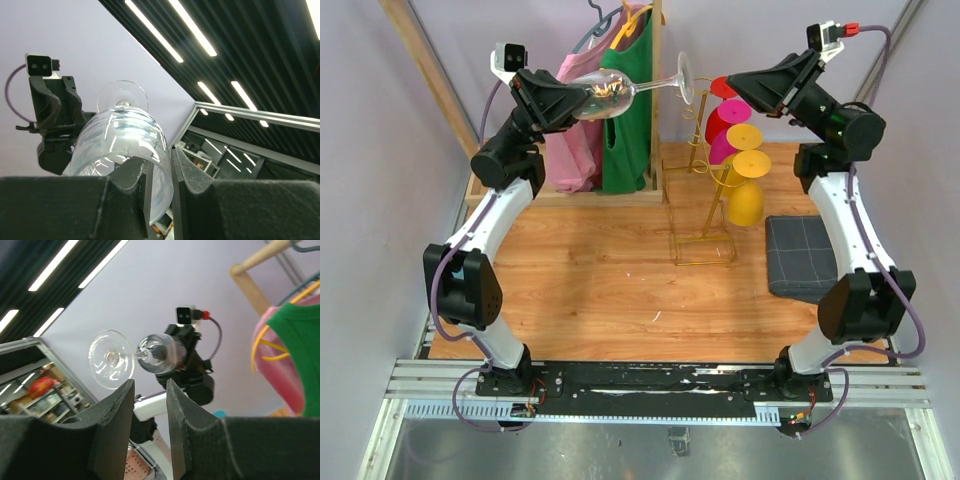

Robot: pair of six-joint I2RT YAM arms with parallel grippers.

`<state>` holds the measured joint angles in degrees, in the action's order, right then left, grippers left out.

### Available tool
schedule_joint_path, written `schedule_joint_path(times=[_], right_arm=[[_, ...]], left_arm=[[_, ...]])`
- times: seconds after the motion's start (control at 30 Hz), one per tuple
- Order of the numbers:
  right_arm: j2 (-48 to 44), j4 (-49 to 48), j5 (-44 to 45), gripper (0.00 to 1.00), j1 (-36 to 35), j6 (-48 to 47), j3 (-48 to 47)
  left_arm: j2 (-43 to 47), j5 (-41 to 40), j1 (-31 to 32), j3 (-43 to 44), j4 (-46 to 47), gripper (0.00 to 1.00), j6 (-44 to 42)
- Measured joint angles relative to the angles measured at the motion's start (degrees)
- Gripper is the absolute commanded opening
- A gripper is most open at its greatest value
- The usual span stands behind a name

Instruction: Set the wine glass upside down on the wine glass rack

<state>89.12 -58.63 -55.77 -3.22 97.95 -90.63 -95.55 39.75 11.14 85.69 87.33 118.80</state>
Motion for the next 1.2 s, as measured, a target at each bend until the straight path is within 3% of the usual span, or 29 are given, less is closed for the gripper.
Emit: schedule_joint_path(times=[0.13,0.3,0.6,1.03,1.2], right_arm=[[5.3,-10.9,2.6,0.35,-3.2,9.7,-3.2],[9.8,-17.8,5.8,0.35,-8.0,17.1,-6.1],[13.2,-21.1,9.3,0.35,-13.5,20.9,-12.2],[13.4,-21.3,10.4,0.30,-16.0,21.6,-12.8],[13.6,-21.2,10.4,0.19,-17.4,21.7,-13.0]], left_arm=[[-0.5,-1.8,0.5,0.3,0.0,0.00,0.0],[-0.6,-3.0,1.0,0.3,0.0,0.00,0.0],[-0.6,-3.9,1.6,0.4,0.0,0.00,0.0],[-0.6,-4.2,1.8,1.2,0.0,0.00,0.0],[-0.7,-4.2,1.9,1.3,0.1,0.00,0.0]])
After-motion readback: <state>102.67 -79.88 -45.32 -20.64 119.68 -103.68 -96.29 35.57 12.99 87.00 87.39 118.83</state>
